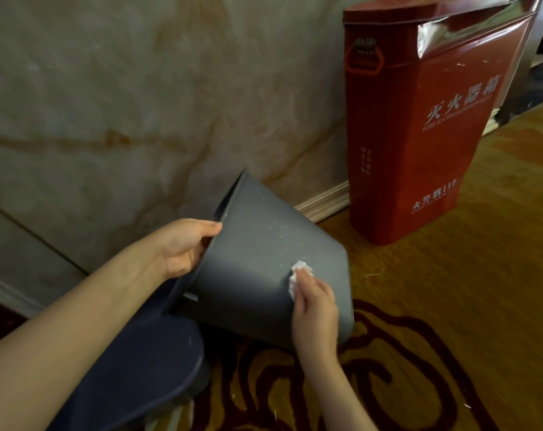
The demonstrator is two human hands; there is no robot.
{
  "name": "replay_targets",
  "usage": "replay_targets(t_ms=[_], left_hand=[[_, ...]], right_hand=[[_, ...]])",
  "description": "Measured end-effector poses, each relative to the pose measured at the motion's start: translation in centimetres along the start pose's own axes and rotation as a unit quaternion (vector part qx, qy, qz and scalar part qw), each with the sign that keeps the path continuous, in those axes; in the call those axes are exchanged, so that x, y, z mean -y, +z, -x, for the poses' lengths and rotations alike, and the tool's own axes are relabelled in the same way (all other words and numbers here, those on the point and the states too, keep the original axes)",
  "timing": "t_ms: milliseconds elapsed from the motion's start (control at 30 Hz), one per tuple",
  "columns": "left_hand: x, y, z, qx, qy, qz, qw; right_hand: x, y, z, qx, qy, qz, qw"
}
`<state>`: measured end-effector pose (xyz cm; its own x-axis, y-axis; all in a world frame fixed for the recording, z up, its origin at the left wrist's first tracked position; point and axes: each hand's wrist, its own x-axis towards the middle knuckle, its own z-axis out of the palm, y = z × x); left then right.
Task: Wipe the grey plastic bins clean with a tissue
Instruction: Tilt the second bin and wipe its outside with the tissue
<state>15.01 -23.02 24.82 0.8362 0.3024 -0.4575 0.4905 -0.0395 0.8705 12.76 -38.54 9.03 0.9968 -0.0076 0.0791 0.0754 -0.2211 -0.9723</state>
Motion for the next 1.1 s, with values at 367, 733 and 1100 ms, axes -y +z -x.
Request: replay_targets(t_ms=[367, 733, 1100], left_hand=[[2.9, -0.7, 2.2, 0.024, 0.041, 0.04, 0.998], [3.5, -1.6, 1.8, 0.038, 0.064, 0.008, 0.997], [5.3, -5.0, 1.7, 0.102, 0.082, -0.007, 0.991]], right_hand=[[5.8, 5.2, 0.0, -0.008, -0.155, 0.016, 0.988], [-3.5, -2.0, -1.5, -0.067, 0.111, 0.054, 0.99], [5.7, 5.5, -0.5, -0.026, -0.127, 0.035, 0.991]])
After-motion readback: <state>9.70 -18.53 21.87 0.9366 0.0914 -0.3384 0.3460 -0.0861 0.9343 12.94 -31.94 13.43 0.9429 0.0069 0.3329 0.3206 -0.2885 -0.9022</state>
